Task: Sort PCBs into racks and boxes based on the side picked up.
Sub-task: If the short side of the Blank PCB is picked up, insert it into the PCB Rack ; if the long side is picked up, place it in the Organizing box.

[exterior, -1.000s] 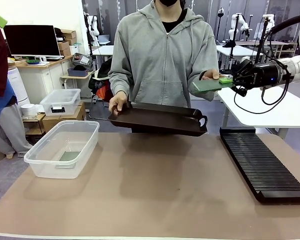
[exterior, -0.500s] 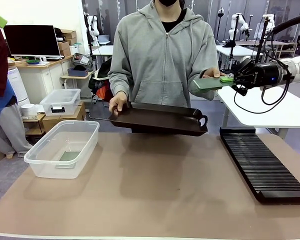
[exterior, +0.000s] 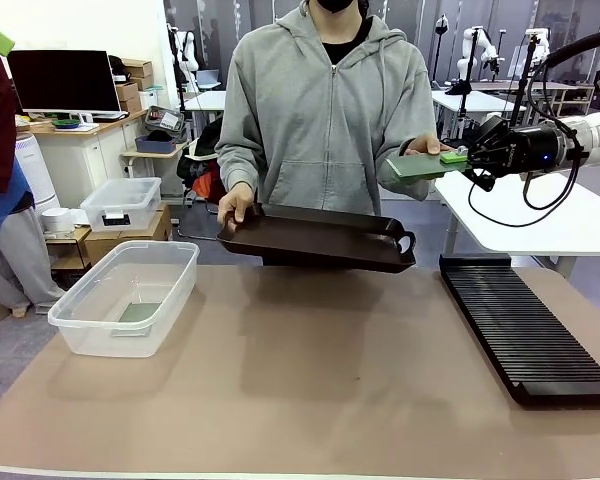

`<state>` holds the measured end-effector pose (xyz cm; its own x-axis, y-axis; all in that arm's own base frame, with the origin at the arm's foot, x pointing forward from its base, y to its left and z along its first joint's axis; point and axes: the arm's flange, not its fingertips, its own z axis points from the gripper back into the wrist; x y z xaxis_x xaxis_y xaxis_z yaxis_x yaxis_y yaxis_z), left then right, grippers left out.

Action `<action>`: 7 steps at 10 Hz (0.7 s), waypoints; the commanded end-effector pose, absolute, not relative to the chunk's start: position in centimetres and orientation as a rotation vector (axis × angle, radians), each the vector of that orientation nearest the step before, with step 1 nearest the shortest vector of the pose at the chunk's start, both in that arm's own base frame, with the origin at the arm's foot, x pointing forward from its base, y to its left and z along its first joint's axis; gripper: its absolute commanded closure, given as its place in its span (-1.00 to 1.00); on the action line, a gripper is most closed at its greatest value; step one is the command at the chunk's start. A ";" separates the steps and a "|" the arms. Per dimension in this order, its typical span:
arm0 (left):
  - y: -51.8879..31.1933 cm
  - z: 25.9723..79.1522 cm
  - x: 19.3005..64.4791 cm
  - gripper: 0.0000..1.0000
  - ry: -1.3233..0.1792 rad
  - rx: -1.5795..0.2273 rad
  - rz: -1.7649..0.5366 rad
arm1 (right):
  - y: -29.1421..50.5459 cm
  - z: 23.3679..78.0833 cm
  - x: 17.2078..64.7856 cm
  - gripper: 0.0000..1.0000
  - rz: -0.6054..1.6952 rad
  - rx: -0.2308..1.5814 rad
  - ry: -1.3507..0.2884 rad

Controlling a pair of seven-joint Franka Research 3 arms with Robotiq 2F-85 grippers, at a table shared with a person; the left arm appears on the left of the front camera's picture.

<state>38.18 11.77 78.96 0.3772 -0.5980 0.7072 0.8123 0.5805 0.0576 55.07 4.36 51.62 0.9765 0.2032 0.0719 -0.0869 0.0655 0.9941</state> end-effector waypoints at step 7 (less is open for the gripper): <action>11.7 78.8 37.9 -1.00 -0.753 -0.328 -0.926 | 4.4 51.6 55.0 1.00 0.229 1.487 0.090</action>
<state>38.18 11.77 78.96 0.3772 -0.5980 0.7072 0.8123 0.5805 0.0576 55.07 4.36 51.62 0.9765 0.2033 0.0720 -0.0869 0.0655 0.9941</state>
